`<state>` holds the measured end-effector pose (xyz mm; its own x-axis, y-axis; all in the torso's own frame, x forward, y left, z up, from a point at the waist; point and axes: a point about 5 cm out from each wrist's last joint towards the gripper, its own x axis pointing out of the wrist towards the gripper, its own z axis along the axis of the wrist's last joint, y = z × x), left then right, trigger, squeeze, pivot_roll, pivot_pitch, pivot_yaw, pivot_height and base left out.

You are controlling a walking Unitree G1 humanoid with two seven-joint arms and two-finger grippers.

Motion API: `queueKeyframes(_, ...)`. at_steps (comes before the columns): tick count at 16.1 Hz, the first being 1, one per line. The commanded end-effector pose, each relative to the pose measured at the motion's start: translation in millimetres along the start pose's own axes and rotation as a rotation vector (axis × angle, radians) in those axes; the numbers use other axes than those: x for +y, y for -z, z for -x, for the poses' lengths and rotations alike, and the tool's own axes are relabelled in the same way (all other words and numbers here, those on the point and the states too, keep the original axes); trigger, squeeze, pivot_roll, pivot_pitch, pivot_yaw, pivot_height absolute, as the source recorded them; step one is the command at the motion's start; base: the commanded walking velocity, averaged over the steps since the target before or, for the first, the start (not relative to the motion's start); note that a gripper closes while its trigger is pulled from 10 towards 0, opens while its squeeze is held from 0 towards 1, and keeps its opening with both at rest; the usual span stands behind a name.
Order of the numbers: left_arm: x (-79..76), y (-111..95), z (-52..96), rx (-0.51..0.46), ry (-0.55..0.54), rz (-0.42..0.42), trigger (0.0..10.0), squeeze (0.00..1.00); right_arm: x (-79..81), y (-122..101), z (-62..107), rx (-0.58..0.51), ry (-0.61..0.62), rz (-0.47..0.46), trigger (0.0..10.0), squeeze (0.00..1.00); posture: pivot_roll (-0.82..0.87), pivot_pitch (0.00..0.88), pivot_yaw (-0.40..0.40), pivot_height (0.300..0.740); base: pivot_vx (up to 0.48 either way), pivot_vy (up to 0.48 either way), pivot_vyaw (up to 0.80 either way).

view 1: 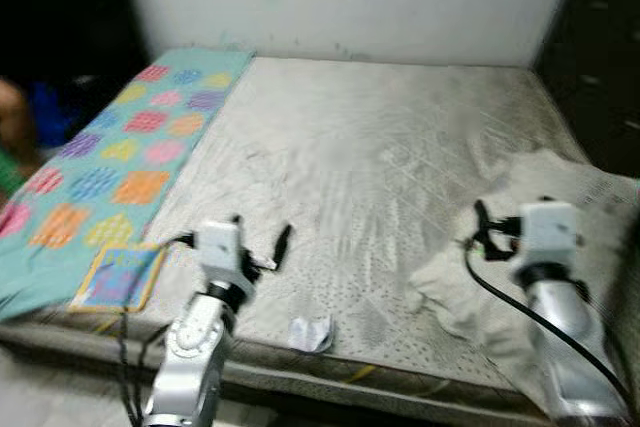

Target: Clean up the room

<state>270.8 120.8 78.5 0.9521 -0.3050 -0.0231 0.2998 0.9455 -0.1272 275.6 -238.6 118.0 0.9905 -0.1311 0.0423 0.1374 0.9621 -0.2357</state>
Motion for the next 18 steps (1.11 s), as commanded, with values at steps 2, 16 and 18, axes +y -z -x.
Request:
queueKeyframes(2, 11.5, 4.9, 1.5, 0.015, -0.008, -0.051, 10.0, 0.00, 7.9, -4.0, 4.7, -0.015, 0.001, -0.033, 10.0, 0.00, -0.27, 0.000, 0.082, 0.740, 0.000, 0.000, 0.00)
queueKeyframes(16, 56.9, -16.2, 25.3, -0.056, -0.263, 0.006, 10.0, 0.00, 48.1, -5.5, -7.8, -0.019, -0.151, -0.088, 10.0, 0.00, -0.14, 0.000, -0.033, 0.740, 0.000, 0.000, 0.00)
queueKeyframes(18, 60.7, -21.9, 25.9, -0.078, -0.293, -0.021, 10.0, 0.00, 43.0, 4.6, -0.5, 0.016, -0.117, -0.088, 10.0, 0.00, -0.14, 0.000, -0.026, 0.740, 0.000, 0.000, 0.00)
